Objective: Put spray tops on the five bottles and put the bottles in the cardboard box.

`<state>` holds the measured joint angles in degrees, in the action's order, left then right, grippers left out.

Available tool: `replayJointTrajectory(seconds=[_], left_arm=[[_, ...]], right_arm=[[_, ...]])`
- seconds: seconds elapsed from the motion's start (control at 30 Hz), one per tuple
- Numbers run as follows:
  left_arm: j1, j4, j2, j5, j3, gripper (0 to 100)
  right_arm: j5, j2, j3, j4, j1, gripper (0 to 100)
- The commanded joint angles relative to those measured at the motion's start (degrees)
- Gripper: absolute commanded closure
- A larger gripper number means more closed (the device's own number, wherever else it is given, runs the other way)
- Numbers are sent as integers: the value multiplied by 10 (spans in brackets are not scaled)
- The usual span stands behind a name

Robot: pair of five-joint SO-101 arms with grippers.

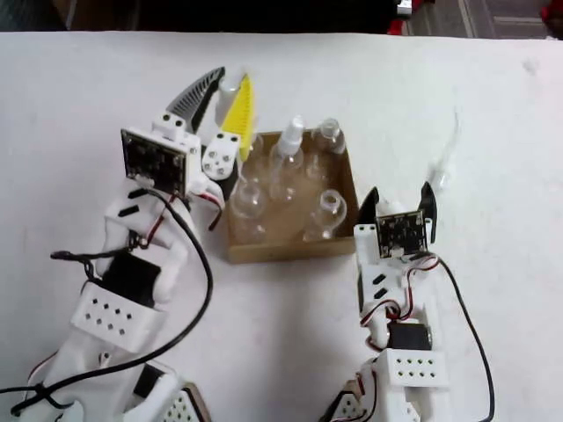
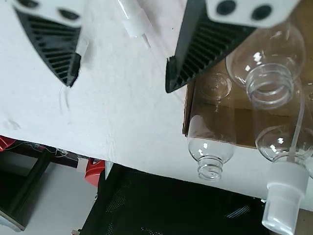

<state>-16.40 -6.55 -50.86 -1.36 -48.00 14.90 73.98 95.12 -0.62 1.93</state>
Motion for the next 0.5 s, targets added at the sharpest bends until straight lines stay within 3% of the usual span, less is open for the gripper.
replayJointTrajectory(seconds=[0.0, 0.47], left_arm=[[-13, -40, -17, 1, 40, 980], [-15, -35, -12, 1, 16, 980]], right_arm=[[6, 4, 4, -15, -5, 738], [6, 4, 4, -15, -5, 738]])
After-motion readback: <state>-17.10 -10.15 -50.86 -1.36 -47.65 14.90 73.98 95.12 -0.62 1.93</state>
